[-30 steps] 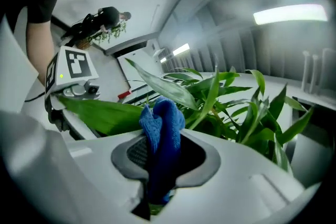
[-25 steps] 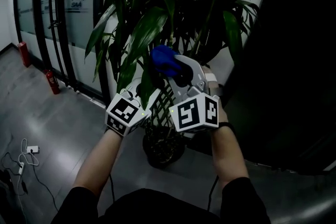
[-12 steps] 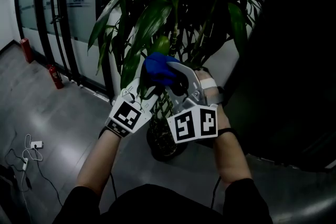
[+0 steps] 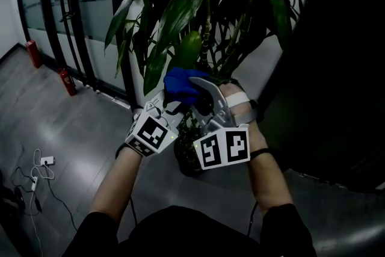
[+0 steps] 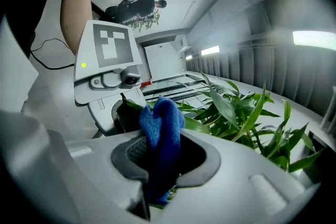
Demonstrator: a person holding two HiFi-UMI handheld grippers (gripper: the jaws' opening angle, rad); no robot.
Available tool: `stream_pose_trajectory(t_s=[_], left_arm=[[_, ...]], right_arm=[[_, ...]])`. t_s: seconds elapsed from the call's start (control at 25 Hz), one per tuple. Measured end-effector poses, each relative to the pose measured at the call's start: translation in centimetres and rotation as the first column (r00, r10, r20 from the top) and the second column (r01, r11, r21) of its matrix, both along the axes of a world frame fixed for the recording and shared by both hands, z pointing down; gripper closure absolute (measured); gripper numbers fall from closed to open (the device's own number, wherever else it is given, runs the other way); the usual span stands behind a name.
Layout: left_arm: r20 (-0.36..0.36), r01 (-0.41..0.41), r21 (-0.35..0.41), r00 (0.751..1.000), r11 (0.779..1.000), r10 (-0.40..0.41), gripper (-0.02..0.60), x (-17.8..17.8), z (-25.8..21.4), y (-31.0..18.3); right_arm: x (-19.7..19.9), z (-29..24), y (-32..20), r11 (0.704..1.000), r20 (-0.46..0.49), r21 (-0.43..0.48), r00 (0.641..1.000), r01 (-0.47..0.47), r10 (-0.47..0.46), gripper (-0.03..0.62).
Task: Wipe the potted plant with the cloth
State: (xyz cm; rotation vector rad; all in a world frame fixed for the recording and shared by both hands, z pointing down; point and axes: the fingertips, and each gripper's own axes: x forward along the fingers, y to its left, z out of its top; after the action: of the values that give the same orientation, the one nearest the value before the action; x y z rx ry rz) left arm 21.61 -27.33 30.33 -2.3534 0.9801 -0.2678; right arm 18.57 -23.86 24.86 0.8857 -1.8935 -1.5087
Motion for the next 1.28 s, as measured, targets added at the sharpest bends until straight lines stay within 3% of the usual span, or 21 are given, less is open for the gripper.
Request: stream_pose_trajectory(t_s=[0.24, 0.56, 0.92, 1.08, 1.28], left_arm=[[-0.068, -0.039, -0.049, 0.997, 0.998, 0.036, 0.574, -0.3, 0.8, 0.9], [-0.069, -0.031, -0.132, 0.997, 0.991, 0.022, 0.574, -0.6, 5.9, 2.3], [-0.133, -0.004, -0.236, 0.991, 0.972, -0.029, 0.574, -1.8, 10.6, 2.3], [-0.215, 0.006, -0.266, 0.974, 0.964, -0.066, 0.574, -2.6, 12.3, 2.4], [-0.260, 0.071, -0.282, 0.954, 0.957, -0.148, 0.574, -4.2, 13.3, 3.1]], right_arm=[[-0.4, 1.6, 0.7, 1.000, -0.032, -0.006, 0.999, 0.003, -0.003, 0.503], [-0.3, 6.1, 1.5, 0.996, -0.026, -0.087, 1.000, -0.005, 0.003, 0.503], [0.8, 10.1, 1.0, 0.981, 0.019, -0.192, 0.999, -0.024, 0.028, 0.503], [2.5, 12.2, 0.9, 0.966, 0.056, -0.255, 0.996, -0.046, 0.062, 0.503], [5.2, 14.7, 1.4, 0.942, 0.109, -0.330, 0.989, -0.060, 0.101, 0.503]])
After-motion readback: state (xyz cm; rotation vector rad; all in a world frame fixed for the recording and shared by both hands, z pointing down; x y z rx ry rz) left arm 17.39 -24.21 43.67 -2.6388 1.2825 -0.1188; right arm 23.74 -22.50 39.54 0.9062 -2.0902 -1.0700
